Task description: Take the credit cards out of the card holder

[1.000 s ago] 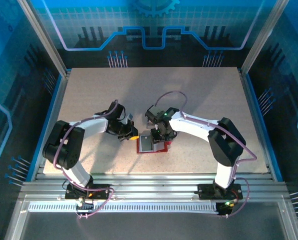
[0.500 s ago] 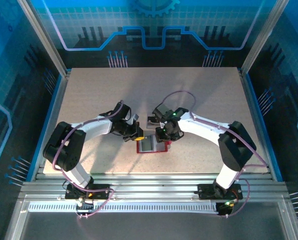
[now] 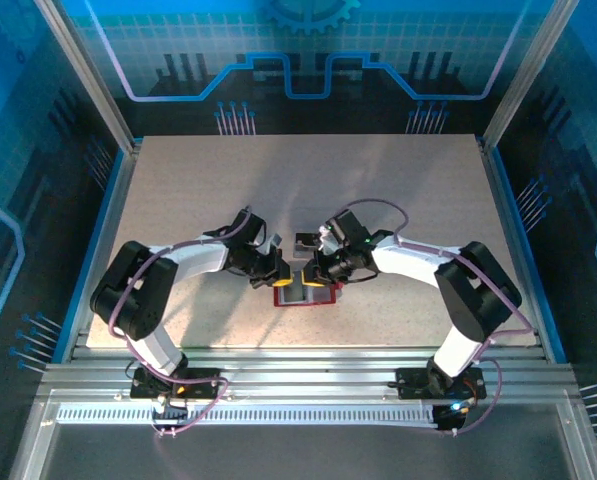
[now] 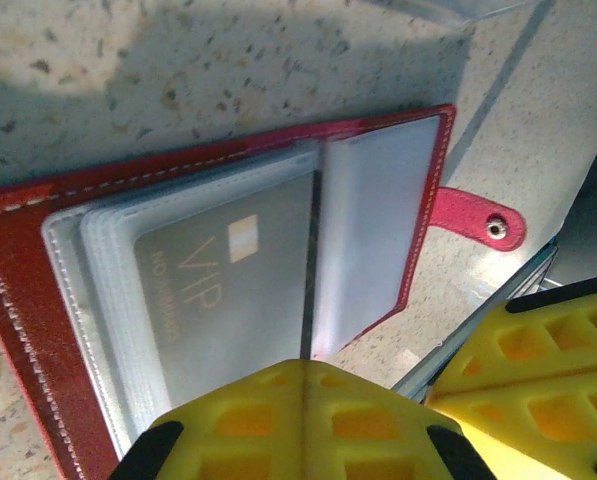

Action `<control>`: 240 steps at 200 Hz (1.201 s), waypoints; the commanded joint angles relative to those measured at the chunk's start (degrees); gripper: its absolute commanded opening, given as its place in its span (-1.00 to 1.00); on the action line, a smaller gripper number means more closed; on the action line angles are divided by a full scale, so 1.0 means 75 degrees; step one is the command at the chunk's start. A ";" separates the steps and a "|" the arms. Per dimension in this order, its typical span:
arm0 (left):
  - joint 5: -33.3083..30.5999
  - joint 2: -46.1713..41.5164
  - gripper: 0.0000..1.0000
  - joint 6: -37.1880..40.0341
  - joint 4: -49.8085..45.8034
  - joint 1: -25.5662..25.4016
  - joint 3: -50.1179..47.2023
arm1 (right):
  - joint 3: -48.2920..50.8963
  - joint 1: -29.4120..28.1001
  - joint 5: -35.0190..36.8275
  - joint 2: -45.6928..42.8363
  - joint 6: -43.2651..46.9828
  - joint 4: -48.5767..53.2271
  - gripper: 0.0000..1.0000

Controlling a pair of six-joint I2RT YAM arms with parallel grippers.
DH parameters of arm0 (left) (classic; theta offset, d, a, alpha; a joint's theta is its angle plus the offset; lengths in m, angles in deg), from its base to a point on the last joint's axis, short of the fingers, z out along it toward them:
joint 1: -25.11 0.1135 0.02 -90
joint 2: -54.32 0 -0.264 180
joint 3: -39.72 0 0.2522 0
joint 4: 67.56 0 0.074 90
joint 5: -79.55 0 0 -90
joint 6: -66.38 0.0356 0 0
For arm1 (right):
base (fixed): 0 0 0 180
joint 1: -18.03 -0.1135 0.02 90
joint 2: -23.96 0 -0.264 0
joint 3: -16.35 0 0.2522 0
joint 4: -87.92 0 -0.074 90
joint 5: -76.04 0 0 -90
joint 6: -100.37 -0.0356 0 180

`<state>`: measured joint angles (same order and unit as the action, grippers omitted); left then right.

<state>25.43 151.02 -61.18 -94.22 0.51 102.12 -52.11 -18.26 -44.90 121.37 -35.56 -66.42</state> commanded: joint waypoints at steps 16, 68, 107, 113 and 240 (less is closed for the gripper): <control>0.0262 0.0235 -1.00 0.0148 -0.0121 -0.0072 -0.0131 | 0.0093 0.0139 -0.0574 0.0434 -0.0286 -0.0737 -0.92; 0.0038 0.0627 -1.00 0.0535 -0.0602 -0.0062 0.0154 | 0.0053 0.0195 -0.0339 0.0766 -0.0163 -0.0616 -0.92; -0.0061 0.0628 -1.00 0.0649 -0.0758 -0.0072 0.0168 | 0.0061 0.0202 -0.0374 0.0995 -0.0145 -0.0669 -0.78; -0.0065 0.0623 -1.00 0.0649 -0.0763 -0.0071 0.0169 | 0.0070 0.0199 -0.0368 0.1010 -0.0163 -0.0694 -0.76; -0.0084 0.0580 -1.00 0.0602 -0.0752 -0.0072 0.0202 | 0.0111 0.0194 -0.0246 0.1213 -0.0156 -0.0698 -0.56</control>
<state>25.80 154.78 -57.71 -97.52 0.45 102.84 -52.09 -17.39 -46.98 129.13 -36.79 -71.56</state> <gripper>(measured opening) 0.040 0.221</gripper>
